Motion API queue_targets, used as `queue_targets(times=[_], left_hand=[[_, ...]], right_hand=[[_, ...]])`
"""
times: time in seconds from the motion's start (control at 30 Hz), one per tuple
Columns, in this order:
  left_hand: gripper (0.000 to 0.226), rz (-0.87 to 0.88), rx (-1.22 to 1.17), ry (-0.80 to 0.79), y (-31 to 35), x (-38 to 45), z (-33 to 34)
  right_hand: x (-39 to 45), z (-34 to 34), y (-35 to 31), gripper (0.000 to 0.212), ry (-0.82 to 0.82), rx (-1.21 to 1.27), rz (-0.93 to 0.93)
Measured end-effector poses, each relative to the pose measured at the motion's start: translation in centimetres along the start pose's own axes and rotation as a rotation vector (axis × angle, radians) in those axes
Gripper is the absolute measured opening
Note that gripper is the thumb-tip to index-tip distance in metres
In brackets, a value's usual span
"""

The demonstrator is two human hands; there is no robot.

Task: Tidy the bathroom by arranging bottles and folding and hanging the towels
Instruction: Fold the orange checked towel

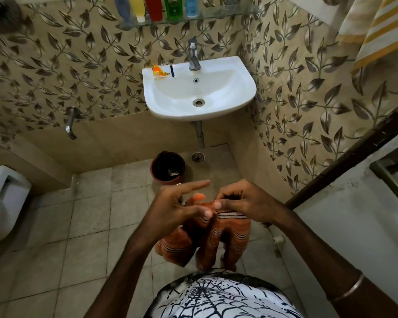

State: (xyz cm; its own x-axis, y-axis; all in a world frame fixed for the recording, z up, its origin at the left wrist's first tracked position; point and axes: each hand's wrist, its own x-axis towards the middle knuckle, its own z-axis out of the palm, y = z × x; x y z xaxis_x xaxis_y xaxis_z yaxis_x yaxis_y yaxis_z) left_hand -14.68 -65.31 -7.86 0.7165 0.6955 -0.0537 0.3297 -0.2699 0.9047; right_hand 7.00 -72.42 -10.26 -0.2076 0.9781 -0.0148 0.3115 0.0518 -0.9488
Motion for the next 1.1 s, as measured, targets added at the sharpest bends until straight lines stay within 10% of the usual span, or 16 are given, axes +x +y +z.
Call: queue_targets(times=[0.27,0.6,0.9,1.1], left_hand=[[0.015,0.135,0.095,0.028,0.1,0.8,0.8],[0.010,0.060,0.109,0.221,-1.5,0.2,-2.2],[0.057,0.050,0.059,-0.014,0.0,0.5,0.6],[0.021,0.099,0.151,-0.001,0.2,1.1,1.5]], right_hand=[[-0.3,-0.4,0.2,0.026,-0.012,-0.027,0.031],[-1.7,-2.0,1.5,0.030,0.034,0.006,0.137],[-0.2,-0.8,-0.2,0.009,-0.017,-0.102,0.053],[-0.1,-1.0,-0.2,0.014,0.002,-0.099,0.044]])
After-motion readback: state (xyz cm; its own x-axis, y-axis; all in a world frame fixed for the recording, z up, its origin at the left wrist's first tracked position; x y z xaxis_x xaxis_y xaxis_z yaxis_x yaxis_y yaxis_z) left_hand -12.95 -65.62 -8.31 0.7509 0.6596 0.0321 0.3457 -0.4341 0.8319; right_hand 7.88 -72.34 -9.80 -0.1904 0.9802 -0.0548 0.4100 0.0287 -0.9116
